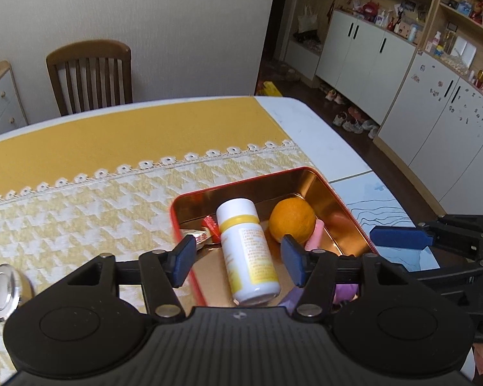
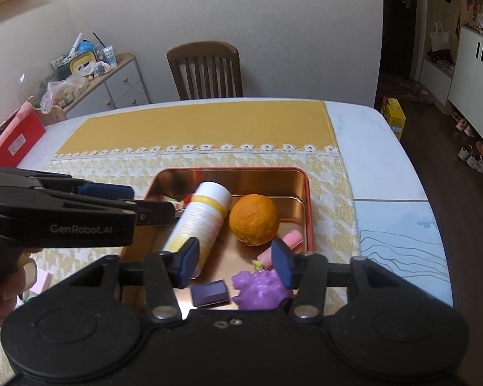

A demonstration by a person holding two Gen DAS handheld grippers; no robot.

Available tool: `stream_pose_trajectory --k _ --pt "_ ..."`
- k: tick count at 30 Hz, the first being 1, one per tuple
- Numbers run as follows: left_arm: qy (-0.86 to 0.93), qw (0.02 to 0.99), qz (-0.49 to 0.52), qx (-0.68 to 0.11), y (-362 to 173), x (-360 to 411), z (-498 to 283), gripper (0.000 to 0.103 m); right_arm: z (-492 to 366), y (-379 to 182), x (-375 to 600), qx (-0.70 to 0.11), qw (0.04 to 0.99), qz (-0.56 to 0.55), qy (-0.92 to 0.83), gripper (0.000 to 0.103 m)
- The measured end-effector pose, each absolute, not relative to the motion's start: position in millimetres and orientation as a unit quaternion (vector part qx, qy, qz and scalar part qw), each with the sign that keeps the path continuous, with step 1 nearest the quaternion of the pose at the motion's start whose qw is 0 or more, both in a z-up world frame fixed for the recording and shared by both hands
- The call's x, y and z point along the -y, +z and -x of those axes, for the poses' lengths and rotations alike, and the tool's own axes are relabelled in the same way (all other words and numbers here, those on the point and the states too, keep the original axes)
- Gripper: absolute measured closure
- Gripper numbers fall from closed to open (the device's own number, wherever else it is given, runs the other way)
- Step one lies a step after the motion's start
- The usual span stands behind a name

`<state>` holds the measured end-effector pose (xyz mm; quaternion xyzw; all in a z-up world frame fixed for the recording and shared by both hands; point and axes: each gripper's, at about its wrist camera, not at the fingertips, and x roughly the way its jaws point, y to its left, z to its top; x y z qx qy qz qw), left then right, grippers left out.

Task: Organize rigid objects
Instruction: 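Lower both items into the red tin and open both grippers, then withdraw both grippers from the tin back over the table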

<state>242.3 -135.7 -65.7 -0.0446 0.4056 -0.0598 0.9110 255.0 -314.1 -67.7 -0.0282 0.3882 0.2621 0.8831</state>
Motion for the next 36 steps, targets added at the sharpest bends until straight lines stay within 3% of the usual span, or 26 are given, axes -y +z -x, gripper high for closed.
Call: stream_pose_trajectory --k 16,19,22,26,28,36 --pt "-0.054 0.928 0.05 -0.366 -39.4 73.0 -170.4 0.037 -193.9 -44.5 279.6 -0.351 0.894 0.021 0.278 0.021" --pt "-0.048 0.931 0.043 -0.36 -36.9 59.4 -157.9 0.029 -179.8 -43.3 264.3 -0.346 0.894 0.029 0.284 0.017" --pt "-0.046 0.933 0.041 -0.355 -35.2 44.0 -145.6 0.028 -168.0 -43.5 248.7 -0.344 0.894 0.031 0.286 0.013" --pt "-0.038 0.933 0.041 -0.355 -35.6 21.2 -132.4 0.027 -155.0 -45.2 229.0 -0.344 0.893 0.026 0.29 0.008" --pt "-0.033 0.933 0.044 -0.355 -36.5 9.8 -126.9 0.021 -148.2 -46.8 219.6 -0.344 0.891 0.027 0.294 0.006" --pt "-0.007 0.934 0.056 -0.352 -44.3 -32.8 -110.6 0.019 -118.5 -57.8 181.8 -0.348 0.875 0.034 0.334 0.001"
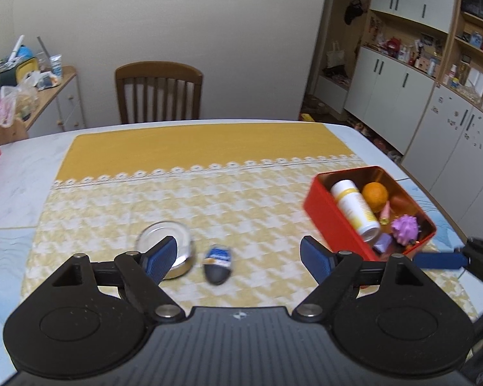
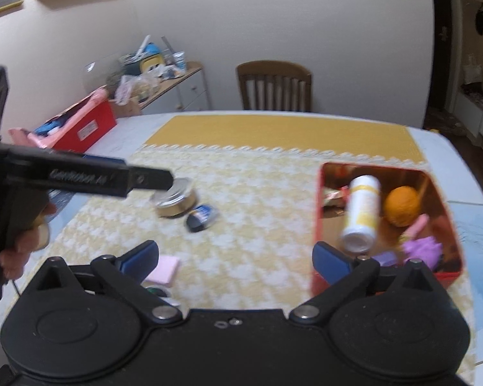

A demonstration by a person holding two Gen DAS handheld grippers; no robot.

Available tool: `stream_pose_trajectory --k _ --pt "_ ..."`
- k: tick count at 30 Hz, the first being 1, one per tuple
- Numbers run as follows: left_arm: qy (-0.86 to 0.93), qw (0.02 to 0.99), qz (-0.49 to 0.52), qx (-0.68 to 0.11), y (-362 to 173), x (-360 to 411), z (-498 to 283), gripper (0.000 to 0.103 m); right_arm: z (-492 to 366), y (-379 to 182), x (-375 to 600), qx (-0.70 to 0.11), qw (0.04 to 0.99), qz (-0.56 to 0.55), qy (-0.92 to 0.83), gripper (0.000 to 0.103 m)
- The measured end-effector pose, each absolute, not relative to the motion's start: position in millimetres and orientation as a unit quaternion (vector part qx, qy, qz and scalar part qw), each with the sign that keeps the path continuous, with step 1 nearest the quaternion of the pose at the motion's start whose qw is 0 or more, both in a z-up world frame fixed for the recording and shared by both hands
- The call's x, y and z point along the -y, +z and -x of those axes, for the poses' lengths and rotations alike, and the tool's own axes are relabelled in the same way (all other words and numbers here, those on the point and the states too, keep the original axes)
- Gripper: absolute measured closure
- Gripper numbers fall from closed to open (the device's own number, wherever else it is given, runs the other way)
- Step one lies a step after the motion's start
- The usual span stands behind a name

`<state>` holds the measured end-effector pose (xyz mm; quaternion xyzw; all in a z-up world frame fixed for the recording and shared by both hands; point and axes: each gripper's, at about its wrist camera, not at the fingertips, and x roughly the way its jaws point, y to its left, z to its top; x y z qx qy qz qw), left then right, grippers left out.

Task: Organize rigid objects
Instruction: 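Withdraw both grippers from the tin back over the table, then grasp the silver round tin with the left gripper while the right grasps the white sunglasses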

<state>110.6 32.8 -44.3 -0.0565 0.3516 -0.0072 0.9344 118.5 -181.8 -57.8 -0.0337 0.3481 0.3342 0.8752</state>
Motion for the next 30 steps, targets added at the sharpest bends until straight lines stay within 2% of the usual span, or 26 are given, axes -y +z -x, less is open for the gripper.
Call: stream_pose_trajectory --k 14,18,26,30 --pt "0.048 0.928 0.073 -0.362 -69.4 -88.5 -103.3 0.019 -83.1 -88.8 123.9 -0.37 0.838 0.105 0.387 0.001" --pt "0.057 0.926 0.078 -0.364 -75.8 -100.3 -107.9 0.019 -76.5 -94.5 101.7 -0.363 0.817 0.144 0.424 0.006" --pt "0.062 0.924 0.08 -0.369 -91.3 -112.7 -124.5 0.019 -79.1 -113.0 57.8 -0.372 0.771 0.196 0.478 0.027" --pt "0.062 0.921 0.08 -0.376 -98.7 -115.7 -134.8 0.019 -86.5 -123.1 46.8 -0.38 0.751 0.216 0.495 0.049"
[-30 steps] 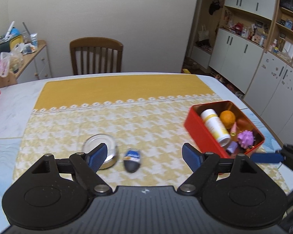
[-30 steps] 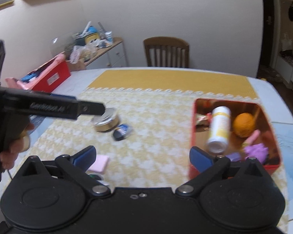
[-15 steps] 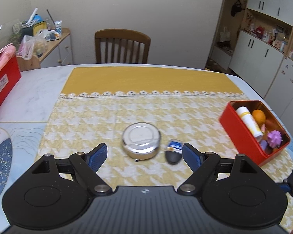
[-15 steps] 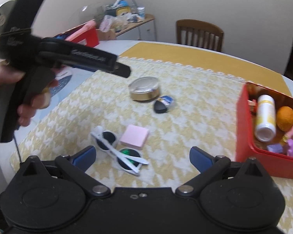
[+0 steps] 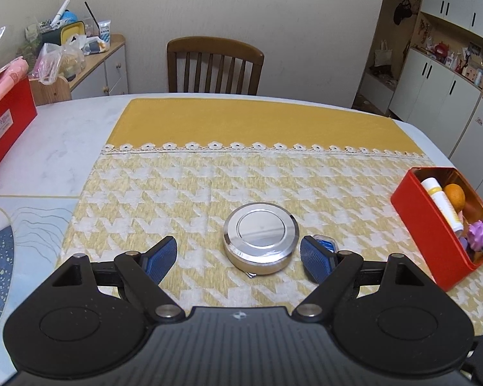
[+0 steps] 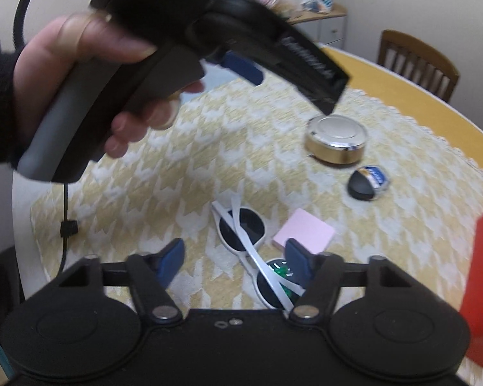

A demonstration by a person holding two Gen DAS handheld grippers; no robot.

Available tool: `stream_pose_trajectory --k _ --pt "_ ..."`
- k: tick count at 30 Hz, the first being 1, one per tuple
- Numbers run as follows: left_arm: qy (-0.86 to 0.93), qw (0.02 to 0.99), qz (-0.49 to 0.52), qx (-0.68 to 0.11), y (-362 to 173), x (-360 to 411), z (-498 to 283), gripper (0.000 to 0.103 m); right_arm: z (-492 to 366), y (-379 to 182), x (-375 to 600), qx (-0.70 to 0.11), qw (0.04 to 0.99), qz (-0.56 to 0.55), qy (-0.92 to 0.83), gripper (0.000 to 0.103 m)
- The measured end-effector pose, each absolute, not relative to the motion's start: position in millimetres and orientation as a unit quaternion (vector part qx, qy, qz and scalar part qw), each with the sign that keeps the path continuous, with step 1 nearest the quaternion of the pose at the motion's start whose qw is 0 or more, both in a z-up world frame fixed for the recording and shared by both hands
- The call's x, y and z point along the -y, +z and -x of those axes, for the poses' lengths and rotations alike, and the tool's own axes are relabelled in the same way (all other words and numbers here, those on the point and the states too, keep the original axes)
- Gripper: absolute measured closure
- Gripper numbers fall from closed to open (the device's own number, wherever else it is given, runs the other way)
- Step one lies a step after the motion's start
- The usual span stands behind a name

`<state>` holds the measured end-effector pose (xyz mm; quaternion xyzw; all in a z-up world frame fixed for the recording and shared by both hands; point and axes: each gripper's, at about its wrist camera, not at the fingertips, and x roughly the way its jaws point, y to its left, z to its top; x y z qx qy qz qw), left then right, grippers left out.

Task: Organize rigid objects
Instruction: 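Grasp the silver round tin with the left gripper while the right grasps the white sunglasses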

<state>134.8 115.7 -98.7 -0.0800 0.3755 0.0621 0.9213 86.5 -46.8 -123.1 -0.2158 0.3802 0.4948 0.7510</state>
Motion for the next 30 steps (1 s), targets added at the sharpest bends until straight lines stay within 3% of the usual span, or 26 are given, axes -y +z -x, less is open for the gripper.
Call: stream_pose_trajectory --k 3,7,16,30 --pt "0.06 0.92 0.077 -0.379 -104.0 -116.3 -141.8 0.019 -93.9 -129.3 41.8 -0.385 0.742 0.227 0.5 0.054" --pt "0.057 0.919 0.071 -0.383 -111.6 -116.2 -150.9 0.019 -98.7 -134.5 38.2 -0.391 0.729 0.239 0.509 0.073" --pt "0.035 0.915 0.06 -0.398 -133.9 -108.8 -176.0 0.019 -93.7 -135.8 38.6 -0.386 0.71 0.27 0.524 0.095" --pt "0.027 0.917 0.049 -0.395 -157.0 -105.0 -194.3 0.019 -95.4 -135.7 49.3 -0.408 0.708 0.236 0.526 0.097"
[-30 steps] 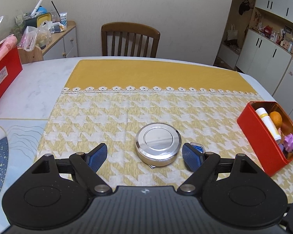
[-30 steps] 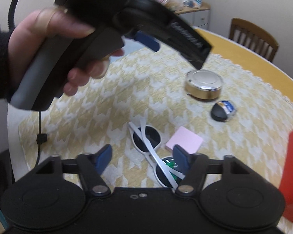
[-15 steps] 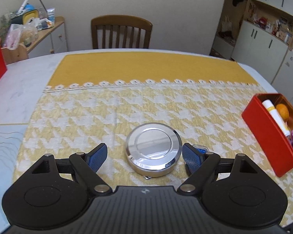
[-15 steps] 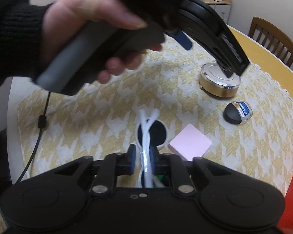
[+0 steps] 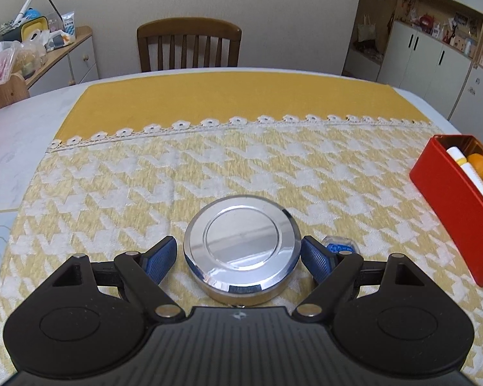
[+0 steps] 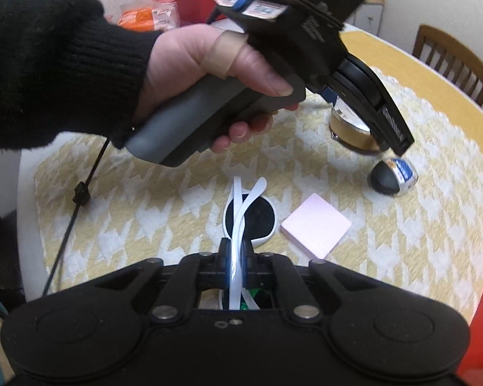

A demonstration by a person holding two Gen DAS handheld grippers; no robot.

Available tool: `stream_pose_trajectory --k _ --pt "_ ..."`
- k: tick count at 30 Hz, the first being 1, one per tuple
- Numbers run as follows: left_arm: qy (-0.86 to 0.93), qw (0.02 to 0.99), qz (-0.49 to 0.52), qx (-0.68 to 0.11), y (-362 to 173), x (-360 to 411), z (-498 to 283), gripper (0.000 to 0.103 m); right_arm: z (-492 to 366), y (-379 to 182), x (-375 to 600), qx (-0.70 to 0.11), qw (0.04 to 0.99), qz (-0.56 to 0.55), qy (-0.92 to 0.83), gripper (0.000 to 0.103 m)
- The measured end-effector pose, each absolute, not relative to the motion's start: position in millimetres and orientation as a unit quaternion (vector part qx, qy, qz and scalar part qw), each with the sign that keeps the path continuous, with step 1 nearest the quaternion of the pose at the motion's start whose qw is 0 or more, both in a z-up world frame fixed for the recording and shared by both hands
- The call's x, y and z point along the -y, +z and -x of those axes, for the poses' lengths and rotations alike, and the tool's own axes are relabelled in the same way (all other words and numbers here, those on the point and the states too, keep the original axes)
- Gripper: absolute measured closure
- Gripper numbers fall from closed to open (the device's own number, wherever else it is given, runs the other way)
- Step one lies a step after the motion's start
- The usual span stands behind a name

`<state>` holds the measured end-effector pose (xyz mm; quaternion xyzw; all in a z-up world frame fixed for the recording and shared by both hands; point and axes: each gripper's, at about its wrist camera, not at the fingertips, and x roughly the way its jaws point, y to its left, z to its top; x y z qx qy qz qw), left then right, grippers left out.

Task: Organize rigid objects
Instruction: 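Grasp the silver round tin with the left gripper while the right grasps the white sunglasses, then carry the silver tin and sunglasses over the red tin with both grippers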

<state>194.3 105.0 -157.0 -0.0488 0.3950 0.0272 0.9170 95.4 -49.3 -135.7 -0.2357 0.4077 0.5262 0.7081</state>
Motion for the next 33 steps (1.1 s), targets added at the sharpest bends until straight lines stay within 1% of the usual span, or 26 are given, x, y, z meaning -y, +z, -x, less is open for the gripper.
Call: stream_pose_trajectory --k 3,4,14,18,23,27,33 --pt "0.031 0.921 0.04 -0.385 -154.6 -103.4 -193.8 0.02 -106.0 -136.2 57.2 -0.435 0.707 0.186 0.525 0.098" --pt "0.026 0.922 0.037 -0.384 -153.9 -102.7 -193.9 0.027 -111.0 -136.5 60.6 -0.447 0.706 0.163 0.524 0.098" --pt "0.025 0.923 0.018 -0.383 -149.9 -98.5 -188.0 0.027 -157.0 -153.9 114.5 -0.539 0.682 -0.094 0.485 0.098" --pt "0.032 0.923 0.023 -0.382 -143.0 -101.0 -182.3 0.027 -166.1 -159.6 144.8 -0.543 0.677 -0.183 0.461 0.098" --pt "0.039 0.923 0.026 -0.382 -132.3 -98.6 -171.7 0.027 -172.1 -153.6 179.6 -0.524 0.677 -0.265 0.444 0.098" --pt "0.041 0.922 0.028 -0.383 -121.1 -92.8 -163.3 0.027 -174.0 -143.8 198.4 -0.499 0.689 -0.278 0.446 0.098" --pt "0.036 0.923 0.037 -0.382 -97.6 -73.7 -158.4 0.027 -190.7 -129.8 227.3 -0.477 0.716 -0.27 0.433 0.098"
